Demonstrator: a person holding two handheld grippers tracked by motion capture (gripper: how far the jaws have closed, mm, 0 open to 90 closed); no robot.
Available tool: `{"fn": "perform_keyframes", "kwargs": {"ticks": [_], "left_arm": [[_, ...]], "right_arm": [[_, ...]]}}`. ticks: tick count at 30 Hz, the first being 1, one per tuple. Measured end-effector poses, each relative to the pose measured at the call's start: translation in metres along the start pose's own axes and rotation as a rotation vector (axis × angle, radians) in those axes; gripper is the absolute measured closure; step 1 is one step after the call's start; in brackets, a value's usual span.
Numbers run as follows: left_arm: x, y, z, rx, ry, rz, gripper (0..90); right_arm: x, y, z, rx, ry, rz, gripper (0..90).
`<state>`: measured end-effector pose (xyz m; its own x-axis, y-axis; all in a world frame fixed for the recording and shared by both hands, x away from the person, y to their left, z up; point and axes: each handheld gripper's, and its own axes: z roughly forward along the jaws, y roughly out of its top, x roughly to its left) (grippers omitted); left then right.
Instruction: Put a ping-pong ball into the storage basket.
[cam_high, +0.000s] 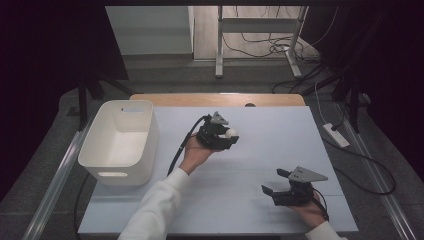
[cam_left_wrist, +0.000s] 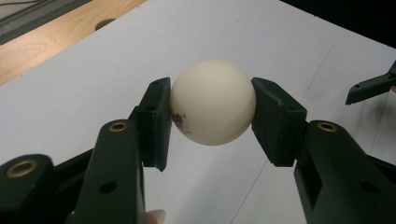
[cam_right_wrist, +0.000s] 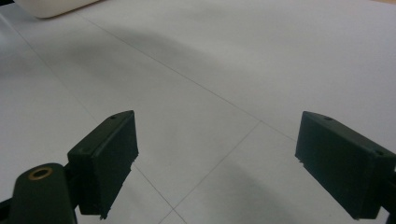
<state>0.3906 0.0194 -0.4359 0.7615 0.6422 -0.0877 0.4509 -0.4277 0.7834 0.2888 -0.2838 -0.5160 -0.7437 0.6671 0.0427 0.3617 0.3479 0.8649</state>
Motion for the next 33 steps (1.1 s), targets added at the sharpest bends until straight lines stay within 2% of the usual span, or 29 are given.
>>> {"fn": "perform_keyframes", "kwargs": {"ticks": [23, 33], "left_arm": [[-0.0021, -0.0008, 0.0014, -0.002, -0.004, -0.005, 50.6], [-0.0015, 0.0013, -0.0012, -0.017, -0.005, -0.005, 50.6]], "right_arm": [[-0.0006, -0.0006, 0.0005, 0.009, -0.007, 0.002, 12.9], [-0.0007, -0.0003, -0.0001, 0.004, -0.006, 0.004, 12.9]]}}
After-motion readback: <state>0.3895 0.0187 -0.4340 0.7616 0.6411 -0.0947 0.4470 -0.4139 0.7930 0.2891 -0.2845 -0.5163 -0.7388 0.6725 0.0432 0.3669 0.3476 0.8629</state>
